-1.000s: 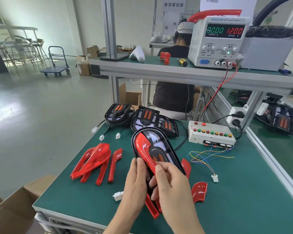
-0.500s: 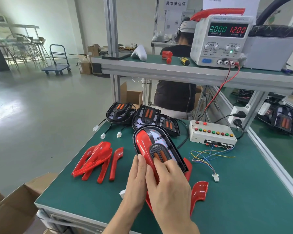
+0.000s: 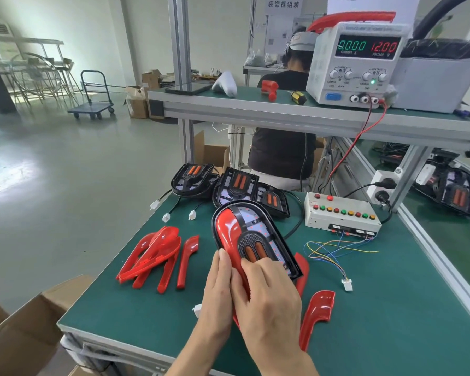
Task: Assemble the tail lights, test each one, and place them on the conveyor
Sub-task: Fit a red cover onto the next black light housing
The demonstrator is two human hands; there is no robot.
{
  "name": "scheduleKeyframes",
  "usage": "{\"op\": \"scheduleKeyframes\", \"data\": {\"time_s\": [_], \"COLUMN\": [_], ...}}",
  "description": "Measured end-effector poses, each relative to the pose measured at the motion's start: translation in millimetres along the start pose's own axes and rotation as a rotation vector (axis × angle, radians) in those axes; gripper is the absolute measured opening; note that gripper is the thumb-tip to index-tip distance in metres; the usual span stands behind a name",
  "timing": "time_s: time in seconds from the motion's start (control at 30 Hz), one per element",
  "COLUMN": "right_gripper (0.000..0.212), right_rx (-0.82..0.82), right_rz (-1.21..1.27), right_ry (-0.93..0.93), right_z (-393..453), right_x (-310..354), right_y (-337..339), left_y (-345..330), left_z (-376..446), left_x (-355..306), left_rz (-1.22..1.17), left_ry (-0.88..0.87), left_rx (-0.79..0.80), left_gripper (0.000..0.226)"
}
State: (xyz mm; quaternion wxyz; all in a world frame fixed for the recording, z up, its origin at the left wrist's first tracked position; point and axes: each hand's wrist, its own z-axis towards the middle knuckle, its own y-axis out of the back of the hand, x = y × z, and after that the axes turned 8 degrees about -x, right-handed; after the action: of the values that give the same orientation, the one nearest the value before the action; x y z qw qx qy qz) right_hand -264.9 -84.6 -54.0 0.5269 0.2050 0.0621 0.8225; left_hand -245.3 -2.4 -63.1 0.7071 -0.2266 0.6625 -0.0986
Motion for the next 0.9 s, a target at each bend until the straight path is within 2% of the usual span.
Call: {"op": "scheduleKeyframes", "data": {"time_s": [0.2, 0.47, 0.67, 0.8, 0.9], "right_gripper": [0.022, 0.021, 0.018, 0.012, 0.018], "right_rx": [-0.017, -0.006, 0.040, 0.039, 0.041], "right_rz": [0.046, 0.113, 0.395, 0.298, 0.247], "right_ry": [0.027, 0.056, -0.169, -0.084, -0.082], "right_z": [-3, 0, 7, 5, 2], "right_x": [-4, -11, -15, -15, -13], "right_y": [-2, -1, 5, 3, 0], "left_y": [4, 8, 12, 12, 10], "left_z": [2, 5, 9, 8, 5], "left_x": [7, 11, 16, 17, 17], "left_rz": [0.092, 0.155, 0.257, 0.251, 0.227], "left_ry": [-0.001, 0.018, -0.020, -0.030, -0.005], "left_rx": [-0.007, 0.001, 0.021, 0.023, 0.048], "left_gripper": [0.070, 0.080, 0.080, 0.080, 0.076]}}
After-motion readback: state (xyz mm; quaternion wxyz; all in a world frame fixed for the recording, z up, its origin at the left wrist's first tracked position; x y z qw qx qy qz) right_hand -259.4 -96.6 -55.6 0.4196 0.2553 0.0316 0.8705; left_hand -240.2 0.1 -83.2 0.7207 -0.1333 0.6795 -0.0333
